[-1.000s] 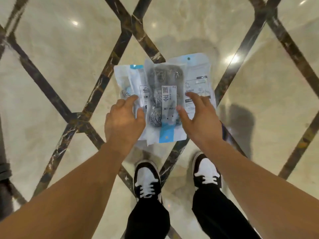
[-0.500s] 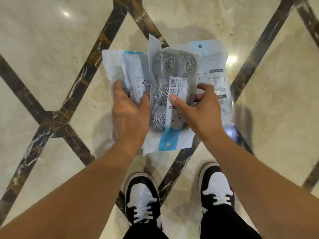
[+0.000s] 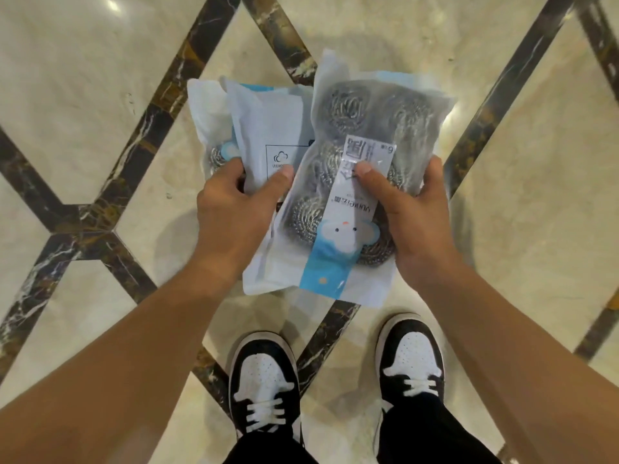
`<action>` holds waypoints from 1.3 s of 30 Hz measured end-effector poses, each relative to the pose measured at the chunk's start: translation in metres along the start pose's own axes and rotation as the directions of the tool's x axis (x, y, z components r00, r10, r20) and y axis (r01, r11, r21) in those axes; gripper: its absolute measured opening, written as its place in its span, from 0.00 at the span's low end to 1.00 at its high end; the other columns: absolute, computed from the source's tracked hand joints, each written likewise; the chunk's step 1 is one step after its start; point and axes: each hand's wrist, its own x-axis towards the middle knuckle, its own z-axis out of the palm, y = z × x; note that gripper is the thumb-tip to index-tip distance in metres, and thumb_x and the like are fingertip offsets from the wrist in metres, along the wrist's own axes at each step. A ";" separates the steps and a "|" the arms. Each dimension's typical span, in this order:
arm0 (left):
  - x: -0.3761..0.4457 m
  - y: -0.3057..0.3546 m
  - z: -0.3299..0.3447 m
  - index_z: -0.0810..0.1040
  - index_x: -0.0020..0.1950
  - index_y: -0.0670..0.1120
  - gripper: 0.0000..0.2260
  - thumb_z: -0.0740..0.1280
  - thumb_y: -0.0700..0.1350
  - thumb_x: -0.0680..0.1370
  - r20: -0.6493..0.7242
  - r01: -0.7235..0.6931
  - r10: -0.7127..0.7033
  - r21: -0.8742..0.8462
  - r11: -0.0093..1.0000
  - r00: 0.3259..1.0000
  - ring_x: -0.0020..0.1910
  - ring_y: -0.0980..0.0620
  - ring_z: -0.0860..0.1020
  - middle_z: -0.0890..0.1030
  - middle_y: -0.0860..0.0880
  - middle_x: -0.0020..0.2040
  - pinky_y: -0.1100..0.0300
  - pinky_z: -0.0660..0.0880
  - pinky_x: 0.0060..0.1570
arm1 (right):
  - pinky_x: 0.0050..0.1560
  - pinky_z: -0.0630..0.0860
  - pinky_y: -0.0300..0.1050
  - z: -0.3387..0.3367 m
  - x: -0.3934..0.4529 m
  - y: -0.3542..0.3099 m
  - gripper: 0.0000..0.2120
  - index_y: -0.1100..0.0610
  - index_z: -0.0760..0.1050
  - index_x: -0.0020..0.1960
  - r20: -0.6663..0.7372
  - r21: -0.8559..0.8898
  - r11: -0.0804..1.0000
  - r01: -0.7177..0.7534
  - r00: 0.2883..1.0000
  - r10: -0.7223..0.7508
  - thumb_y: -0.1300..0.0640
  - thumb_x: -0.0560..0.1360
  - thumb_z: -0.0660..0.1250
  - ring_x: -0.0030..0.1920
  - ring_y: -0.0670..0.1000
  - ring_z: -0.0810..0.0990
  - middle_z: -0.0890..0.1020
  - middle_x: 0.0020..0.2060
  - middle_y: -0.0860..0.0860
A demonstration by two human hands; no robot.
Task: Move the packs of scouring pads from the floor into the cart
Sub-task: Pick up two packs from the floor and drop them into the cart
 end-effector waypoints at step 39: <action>-0.267 0.595 -0.453 0.81 0.60 0.49 0.21 0.82 0.45 0.69 -0.230 -0.261 0.181 -0.390 0.883 0.956 0.43 0.55 0.87 0.88 0.53 0.48 0.60 0.82 0.39 | 0.58 0.83 0.58 0.070 -0.351 -0.671 0.41 0.52 0.77 0.63 0.161 -0.217 0.850 0.481 0.876 -0.455 0.34 0.56 0.80 0.53 0.52 0.86 0.86 0.54 0.48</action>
